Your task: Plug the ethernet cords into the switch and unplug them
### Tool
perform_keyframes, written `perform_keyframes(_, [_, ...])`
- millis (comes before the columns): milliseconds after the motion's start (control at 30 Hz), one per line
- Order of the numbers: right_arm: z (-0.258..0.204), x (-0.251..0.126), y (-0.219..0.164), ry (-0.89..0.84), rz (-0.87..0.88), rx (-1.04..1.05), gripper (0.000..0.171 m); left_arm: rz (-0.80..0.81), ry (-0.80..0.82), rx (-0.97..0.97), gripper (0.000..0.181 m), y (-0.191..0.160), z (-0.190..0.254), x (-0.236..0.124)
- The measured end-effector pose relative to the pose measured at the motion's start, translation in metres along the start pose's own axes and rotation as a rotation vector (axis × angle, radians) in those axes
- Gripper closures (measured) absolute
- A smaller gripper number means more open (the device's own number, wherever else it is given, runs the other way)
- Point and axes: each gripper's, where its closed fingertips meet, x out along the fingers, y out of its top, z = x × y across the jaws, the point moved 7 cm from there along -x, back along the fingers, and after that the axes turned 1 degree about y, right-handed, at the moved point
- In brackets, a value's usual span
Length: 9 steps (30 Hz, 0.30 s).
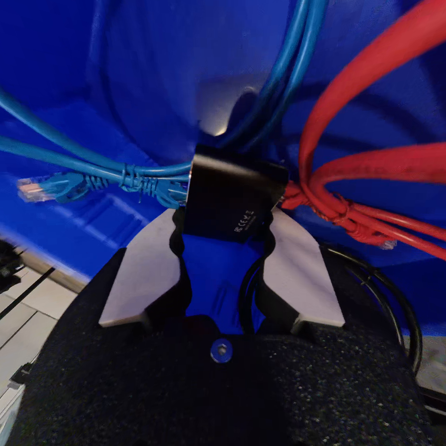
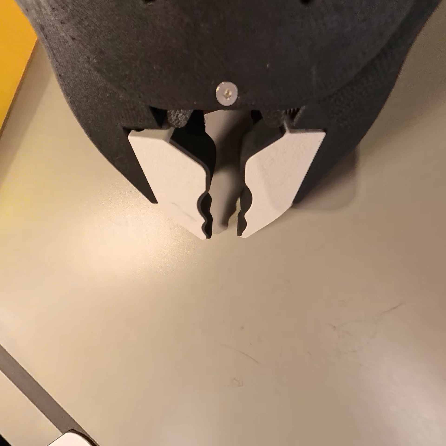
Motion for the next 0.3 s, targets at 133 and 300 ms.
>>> perform_keyframes(133, [0.0,0.0,0.0,0.007,0.0,-0.001,0.151,0.077,0.191,-0.05,0.116,-0.01,-0.011,-0.06])
perform_keyframes(300, [-0.001,0.0,0.0,0.014,0.004,-0.011,0.152,0.284,0.436,-0.083,0.116,-0.008,-0.004,-0.191])
